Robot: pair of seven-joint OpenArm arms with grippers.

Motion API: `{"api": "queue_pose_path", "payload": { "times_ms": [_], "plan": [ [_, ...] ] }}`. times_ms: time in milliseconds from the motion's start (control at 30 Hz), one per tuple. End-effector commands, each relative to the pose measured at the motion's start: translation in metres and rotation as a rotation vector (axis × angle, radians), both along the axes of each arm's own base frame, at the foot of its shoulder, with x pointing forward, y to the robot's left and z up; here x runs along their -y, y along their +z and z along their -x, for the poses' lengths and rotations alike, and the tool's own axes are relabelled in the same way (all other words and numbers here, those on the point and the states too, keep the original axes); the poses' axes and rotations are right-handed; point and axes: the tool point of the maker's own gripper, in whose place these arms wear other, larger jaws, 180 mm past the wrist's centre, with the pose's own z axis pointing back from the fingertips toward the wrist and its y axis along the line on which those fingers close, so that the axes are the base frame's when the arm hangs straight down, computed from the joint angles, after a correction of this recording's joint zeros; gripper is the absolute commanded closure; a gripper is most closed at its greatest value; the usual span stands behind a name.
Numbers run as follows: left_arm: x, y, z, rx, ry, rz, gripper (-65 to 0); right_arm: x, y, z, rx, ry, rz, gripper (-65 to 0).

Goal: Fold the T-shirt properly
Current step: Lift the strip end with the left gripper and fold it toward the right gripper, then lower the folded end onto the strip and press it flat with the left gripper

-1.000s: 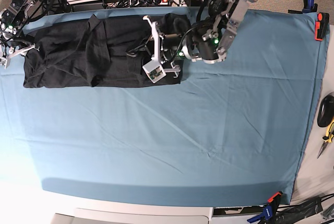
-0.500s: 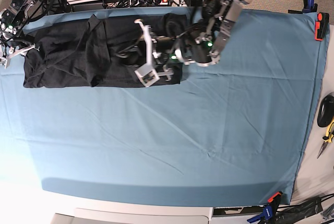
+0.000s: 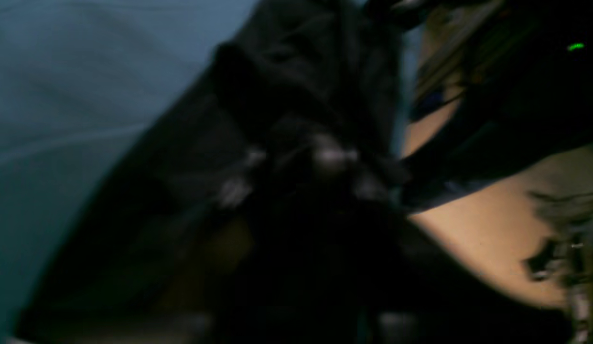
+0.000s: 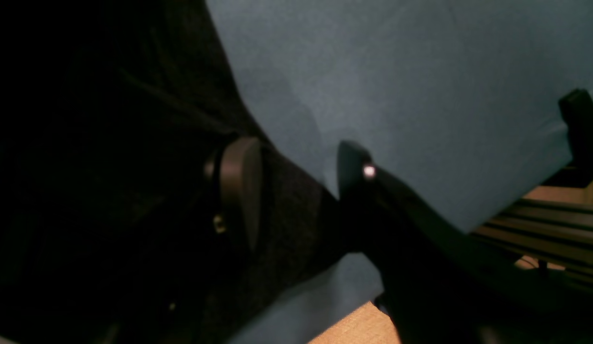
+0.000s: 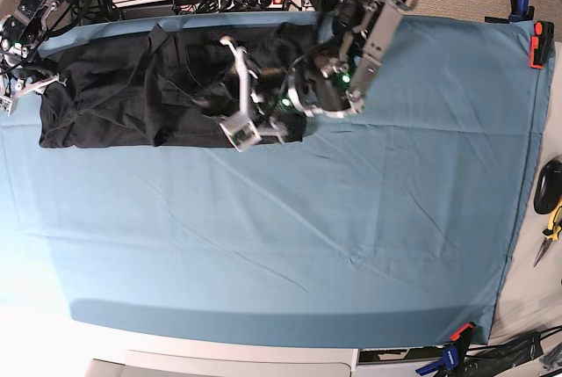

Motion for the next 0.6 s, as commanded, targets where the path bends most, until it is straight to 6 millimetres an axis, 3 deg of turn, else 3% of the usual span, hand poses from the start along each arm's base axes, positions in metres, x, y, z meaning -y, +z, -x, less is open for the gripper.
{"api": "queue_pose_path", "payload": {
  "times_ms": [0, 233, 567],
  "plan": [
    [0.003, 0.017, -0.009, 0.024, 0.017, 0.047, 0.0, 0.009, 0.016, -0.008, 0.039, 0.005, 0.036, -26.2],
    [-0.011, -0.001, -0.017, -0.026, 0.088, -0.048, 0.0, 0.009, 0.016, -0.008, 0.039, 0.006, 0.036, -26.2],
    [-0.045, -0.027, -0.048, 0.047, 0.277, -0.26, 0.0, 0.009, 0.016, -0.009, 0.039, 0.006, 0.035, -26.2]
  ]
}}
